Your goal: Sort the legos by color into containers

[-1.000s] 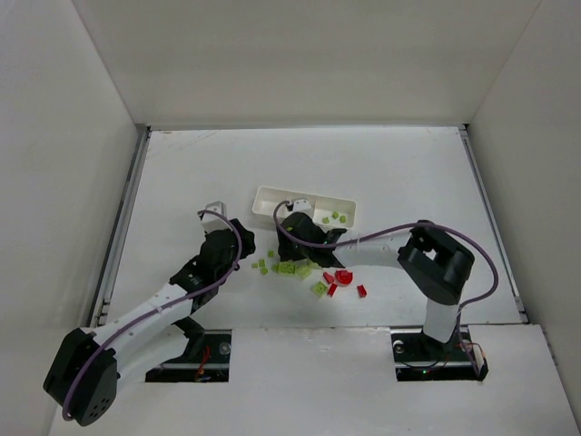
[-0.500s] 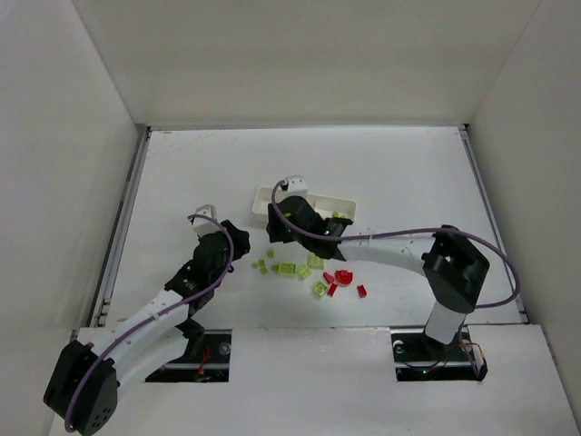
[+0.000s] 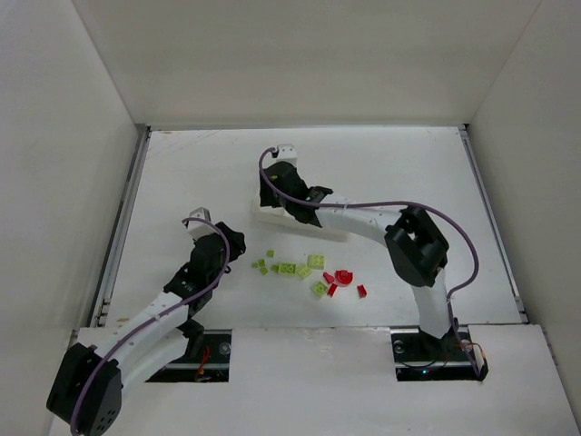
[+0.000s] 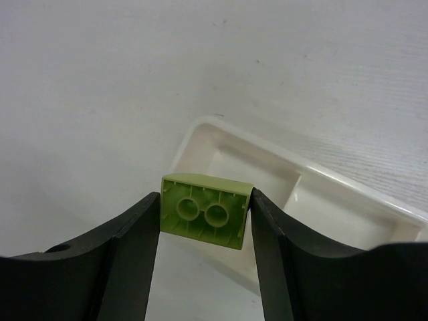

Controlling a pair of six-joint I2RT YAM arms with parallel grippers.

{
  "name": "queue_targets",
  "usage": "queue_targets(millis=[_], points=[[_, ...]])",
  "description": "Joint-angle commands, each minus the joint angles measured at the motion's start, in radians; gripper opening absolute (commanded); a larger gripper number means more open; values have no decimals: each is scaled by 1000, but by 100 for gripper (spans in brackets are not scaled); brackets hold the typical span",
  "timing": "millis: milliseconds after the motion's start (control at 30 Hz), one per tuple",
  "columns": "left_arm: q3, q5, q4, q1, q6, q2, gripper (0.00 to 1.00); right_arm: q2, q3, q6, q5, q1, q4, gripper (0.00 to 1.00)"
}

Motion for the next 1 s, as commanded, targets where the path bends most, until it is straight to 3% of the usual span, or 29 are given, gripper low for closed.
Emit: queue_targets(millis=[0,67,200,400,567,700,800,967], points=[[-12,7,68,6,-9,18,40,49,107,-33,9,7,-21,46],[-10,12,74,9,-9,32,40,75,124,-30,9,7,-16,49],[-8,9,79,0,-6,44,40,88,137,-20,23,1,-12,64],[30,39,80,-72,10,87,40,5,36,-26,38,4,33,76],[79,46,54,-211,62,116,45,-144,-125,-30,55,-16,76,69],[120,38,-31,-372,56,162,51,-337,-347,-20,58,-40,144,48],[159,-11,-104,-483,16,211,54,-444,-489,-12,58,-40,184,50],[241,-148,-194,-584,13,338,57,-560,-642,7,56,-37,237,64]])
